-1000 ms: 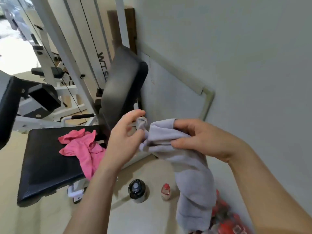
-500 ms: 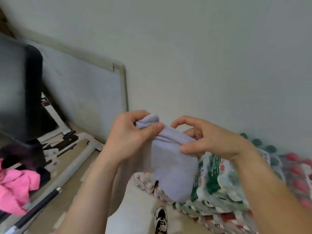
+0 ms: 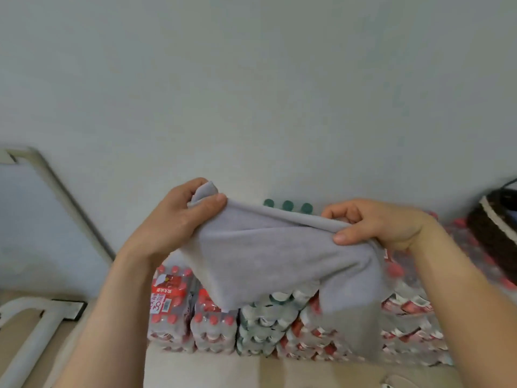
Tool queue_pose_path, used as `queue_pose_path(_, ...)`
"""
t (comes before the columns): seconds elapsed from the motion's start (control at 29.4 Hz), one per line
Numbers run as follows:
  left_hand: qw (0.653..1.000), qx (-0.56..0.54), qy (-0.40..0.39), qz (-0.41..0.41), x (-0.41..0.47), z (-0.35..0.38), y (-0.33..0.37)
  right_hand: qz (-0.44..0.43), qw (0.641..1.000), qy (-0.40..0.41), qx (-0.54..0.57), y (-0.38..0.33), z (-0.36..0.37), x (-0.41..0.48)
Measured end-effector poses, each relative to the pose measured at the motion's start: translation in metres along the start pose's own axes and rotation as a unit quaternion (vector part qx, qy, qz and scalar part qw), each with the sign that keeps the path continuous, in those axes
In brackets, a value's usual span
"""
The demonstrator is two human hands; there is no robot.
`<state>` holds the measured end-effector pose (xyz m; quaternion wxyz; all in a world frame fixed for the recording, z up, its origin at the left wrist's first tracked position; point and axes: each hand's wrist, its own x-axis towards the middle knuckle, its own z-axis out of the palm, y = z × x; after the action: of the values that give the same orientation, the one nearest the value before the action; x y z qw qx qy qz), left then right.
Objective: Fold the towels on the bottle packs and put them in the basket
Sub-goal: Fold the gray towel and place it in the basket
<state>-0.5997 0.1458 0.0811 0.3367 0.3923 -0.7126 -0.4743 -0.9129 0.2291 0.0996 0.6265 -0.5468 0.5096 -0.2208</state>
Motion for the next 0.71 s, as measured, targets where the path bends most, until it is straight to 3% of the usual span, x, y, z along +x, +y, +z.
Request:
queue_pose_path(0.14,0.994,-0.063,-0.086,-0.02,0.039,0.053,0.011,0.045,0.996,0.04,-0.065,0.028,-0.071,-0.038)
queue_pose_path(0.24,0.998,-0.001,-0.043,-0.042,0.072,0.096,0.01,0.074,0.965,0.113,-0.223,0.04,-0.123,-0.053)
queue_pose_path(0.31,0.99,0.128,0.057,-0.029,0.098,0.121,0.011,0.066,0.924,0.211,-0.312,0.042,-0.155,-0.052)
queue_pose_path(0.37,0.96,0.224,0.167,-0.011,0.12,0.141,0.017,0.035,0.867,0.318,-0.383,0.039,-0.181,-0.047)
queue_pose_path(0.54,0.881,0.294,0.367,0.051,0.154,0.161,0.046,-0.073,0.681,0.564,-0.462,0.037,-0.219,-0.058)
queue_pose_path(0.61,0.858,0.289,0.406,0.128,0.155,0.163,0.049,-0.102,0.642,0.602,-0.464,0.051,-0.226,-0.065)
queue_pose_path(0.71,0.846,0.28,0.406,0.205,0.143,0.172,0.028,-0.054,0.638,0.607,-0.47,0.09,-0.223,-0.065)
